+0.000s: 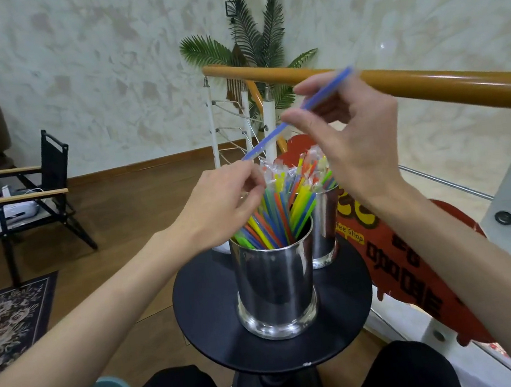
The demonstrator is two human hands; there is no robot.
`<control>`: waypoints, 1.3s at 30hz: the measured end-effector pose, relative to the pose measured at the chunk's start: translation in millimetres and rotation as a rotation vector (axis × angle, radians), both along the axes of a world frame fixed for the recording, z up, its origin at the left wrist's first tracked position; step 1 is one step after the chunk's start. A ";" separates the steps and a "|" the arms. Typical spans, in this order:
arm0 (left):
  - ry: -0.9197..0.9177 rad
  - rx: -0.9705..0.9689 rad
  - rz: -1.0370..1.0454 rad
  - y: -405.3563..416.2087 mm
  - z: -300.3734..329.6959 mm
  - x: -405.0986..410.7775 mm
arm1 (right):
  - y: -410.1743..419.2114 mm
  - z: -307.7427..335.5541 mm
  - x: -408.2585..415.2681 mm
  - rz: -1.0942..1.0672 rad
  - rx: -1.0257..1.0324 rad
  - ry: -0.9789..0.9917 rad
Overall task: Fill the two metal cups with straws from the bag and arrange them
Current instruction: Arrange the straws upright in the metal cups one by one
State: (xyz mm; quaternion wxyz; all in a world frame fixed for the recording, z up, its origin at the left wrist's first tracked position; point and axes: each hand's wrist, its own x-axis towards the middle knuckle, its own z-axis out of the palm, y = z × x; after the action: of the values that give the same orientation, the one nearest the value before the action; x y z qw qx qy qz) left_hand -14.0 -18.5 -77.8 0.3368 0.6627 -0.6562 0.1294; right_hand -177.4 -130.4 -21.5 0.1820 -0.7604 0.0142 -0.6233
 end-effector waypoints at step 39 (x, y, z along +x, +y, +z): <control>-0.187 0.131 0.052 13.2 -5.1 -16.5 | -32.4 -46.7 -40.5 -0.174 0.388 0.548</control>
State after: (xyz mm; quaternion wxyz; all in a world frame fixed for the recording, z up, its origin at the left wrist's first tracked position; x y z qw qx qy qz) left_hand -30.5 -5.4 -82.8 0.2266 0.6852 -0.6743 0.1563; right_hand -217.9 -162.8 -68.2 0.2589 -0.8466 0.2456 -0.3949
